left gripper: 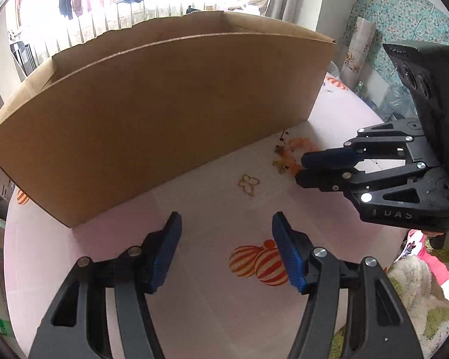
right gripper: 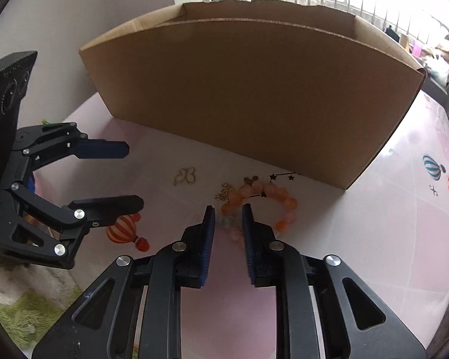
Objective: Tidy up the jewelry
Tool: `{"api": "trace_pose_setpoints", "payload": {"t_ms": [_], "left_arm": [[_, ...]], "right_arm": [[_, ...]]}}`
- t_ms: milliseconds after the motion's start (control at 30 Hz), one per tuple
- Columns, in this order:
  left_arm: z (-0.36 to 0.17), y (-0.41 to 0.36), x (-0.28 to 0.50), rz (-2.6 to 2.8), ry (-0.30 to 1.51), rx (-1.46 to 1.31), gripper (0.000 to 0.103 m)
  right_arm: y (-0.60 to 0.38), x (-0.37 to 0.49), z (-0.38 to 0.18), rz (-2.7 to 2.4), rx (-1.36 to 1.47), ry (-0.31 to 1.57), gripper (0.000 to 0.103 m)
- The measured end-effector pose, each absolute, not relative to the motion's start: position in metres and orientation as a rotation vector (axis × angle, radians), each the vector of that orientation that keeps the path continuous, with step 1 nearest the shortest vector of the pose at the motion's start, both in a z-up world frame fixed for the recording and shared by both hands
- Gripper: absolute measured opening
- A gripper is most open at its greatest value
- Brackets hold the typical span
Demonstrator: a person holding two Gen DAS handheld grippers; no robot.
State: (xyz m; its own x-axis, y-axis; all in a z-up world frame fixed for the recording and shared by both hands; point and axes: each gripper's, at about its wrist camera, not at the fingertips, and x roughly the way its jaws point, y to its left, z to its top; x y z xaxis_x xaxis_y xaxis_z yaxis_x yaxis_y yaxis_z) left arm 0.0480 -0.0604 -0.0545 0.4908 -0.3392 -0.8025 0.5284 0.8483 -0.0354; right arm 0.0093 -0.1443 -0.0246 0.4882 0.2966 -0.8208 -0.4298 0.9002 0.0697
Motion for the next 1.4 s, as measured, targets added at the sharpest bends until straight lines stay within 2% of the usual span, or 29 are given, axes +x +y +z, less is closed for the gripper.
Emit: {"api": "trace_pose_setpoints", "payload": {"t_ms": [33, 67, 333, 433, 533, 600, 667, 700, 867, 1100, 1233, 1400], "left_arm": [[-0.058, -0.060, 0.050, -0.527, 0.922, 0.232, 0.061], [-0.059, -0.060, 0.049, -0.523, 0.924, 0.233, 0.061], [-0.065, -0.063, 0.049, -0.499, 0.900, 0.265, 0.076], [-0.066, -0.060, 0.051, -0.478, 0.911, 0.260, 0.088], [-0.066, -0.054, 0.052, -0.452, 0.940, 0.253, 0.098], [-0.065, -0.050, 0.050, -0.450, 0.940, 0.255, 0.098], [-0.065, -0.049, 0.050, -0.444, 0.941, 0.251, 0.098], [-0.066, -0.048, 0.050, -0.441, 0.939, 0.249, 0.098], [-0.066, -0.048, 0.049, -0.437, 0.949, 0.250, 0.098], [-0.066, -0.041, 0.055, -0.461, 0.958, 0.262, 0.098], [-0.067, -0.045, 0.055, -0.460, 0.957, 0.262, 0.098], [-0.068, -0.049, 0.056, -0.462, 0.955, 0.264, 0.098]], "right_arm": [[-0.145, 0.010, -0.025, 0.442, -0.146, 0.969, 0.008], [-0.146, 0.011, -0.024, 0.440, -0.132, 0.973, 0.007], [-0.181, 0.008, -0.025, 0.274, 0.024, 0.991, 0.007], [-0.186, 0.012, -0.024, 0.232, 0.080, 0.992, 0.008], [-0.189, 0.006, -0.012, 0.234, 0.113, 0.939, 0.012], [-0.187, 0.000, 0.003, 0.258, 0.126, 0.877, 0.020], [-0.179, -0.005, 0.014, 0.301, 0.125, 0.834, 0.034], [-0.177, -0.005, 0.015, 0.327, 0.119, 0.829, 0.037], [-0.147, -0.017, -0.005, 0.365, -0.003, 0.891, 0.065], [-0.144, -0.019, -0.035, 0.301, -0.112, 0.976, 0.077], [-0.133, -0.027, -0.046, 0.298, -0.150, 0.990, 0.093], [-0.137, -0.027, -0.049, 0.301, -0.135, 0.993, 0.095]]}}
